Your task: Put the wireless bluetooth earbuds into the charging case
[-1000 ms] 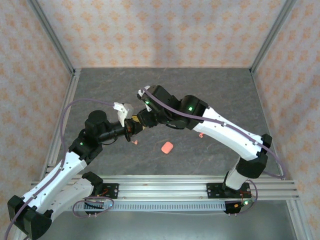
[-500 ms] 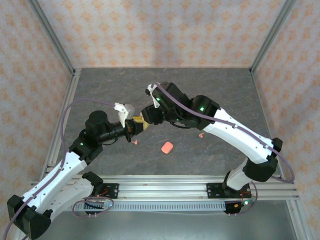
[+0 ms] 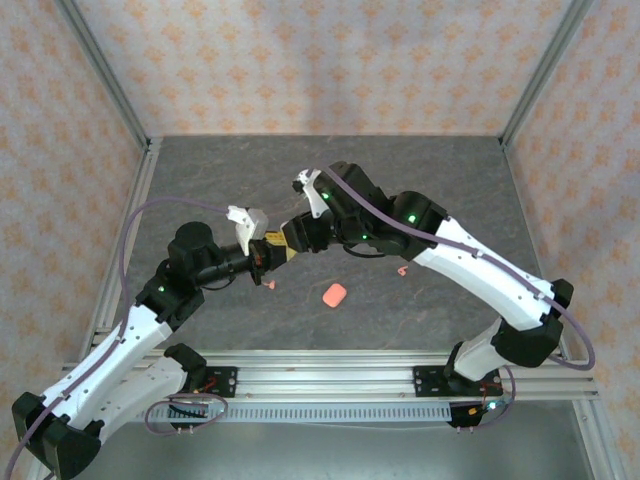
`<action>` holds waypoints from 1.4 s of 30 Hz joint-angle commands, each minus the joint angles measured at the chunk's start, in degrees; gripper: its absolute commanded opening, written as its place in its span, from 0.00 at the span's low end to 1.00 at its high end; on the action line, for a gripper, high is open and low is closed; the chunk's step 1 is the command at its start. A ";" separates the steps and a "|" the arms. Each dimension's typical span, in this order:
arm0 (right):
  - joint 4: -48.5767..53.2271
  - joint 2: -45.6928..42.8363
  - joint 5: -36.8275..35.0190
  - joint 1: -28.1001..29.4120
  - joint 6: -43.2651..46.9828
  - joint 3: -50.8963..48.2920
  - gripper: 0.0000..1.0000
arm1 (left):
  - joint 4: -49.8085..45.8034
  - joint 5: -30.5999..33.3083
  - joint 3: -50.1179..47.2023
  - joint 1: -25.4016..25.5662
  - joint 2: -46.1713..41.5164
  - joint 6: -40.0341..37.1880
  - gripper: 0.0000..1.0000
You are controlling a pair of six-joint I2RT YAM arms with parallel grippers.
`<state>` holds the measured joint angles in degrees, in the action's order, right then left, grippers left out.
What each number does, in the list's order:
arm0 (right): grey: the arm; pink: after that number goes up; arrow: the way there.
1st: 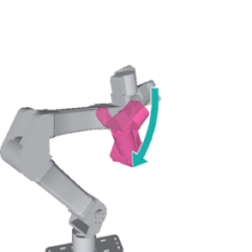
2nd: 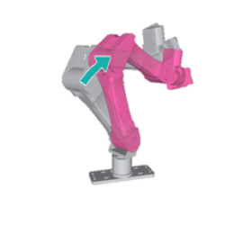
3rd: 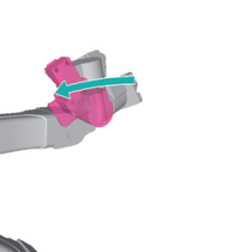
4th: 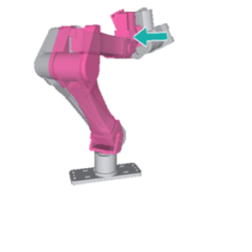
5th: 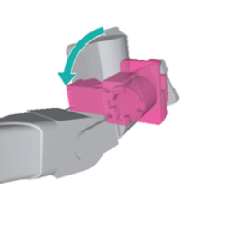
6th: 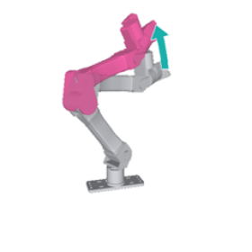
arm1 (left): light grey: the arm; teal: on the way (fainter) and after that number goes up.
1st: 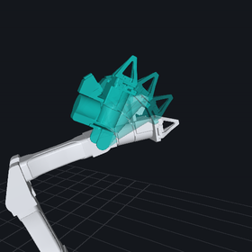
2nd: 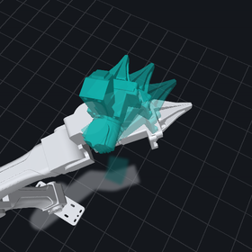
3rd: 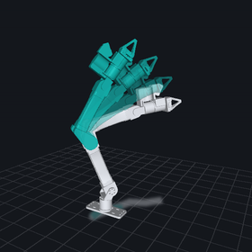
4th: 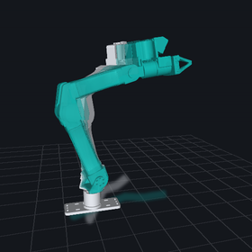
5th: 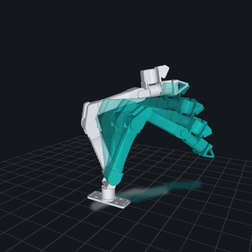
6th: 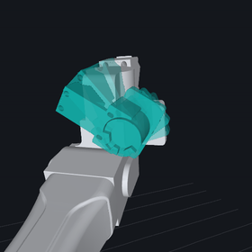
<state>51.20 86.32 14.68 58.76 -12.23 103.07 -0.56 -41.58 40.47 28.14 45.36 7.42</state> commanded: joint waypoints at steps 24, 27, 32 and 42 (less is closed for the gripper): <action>-4.89 -3.04 3.09 -2.78 -1.04 -6.49 0.19 | -0.06 -1.23 3.16 0.96 -0.80 -2.93 0.00; -6.64 -4.27 4.18 -2.78 -1.22 -8.14 0.19 | -0.33 -1.00 3.38 0.98 -0.73 -3.20 0.00; -8.82 -5.87 4.97 -2.78 -1.56 -10.01 0.23 | -0.62 -1.20 4.18 0.99 -0.54 -3.93 0.00; -10.11 -7.67 4.83 -2.78 -1.92 -10.08 0.26 | -1.13 -1.70 5.71 0.99 0.67 -5.30 0.00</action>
<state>41.93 80.51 19.53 56.40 -13.54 93.41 -3.14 -41.82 43.72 28.88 45.82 3.73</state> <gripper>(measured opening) 0.254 0.079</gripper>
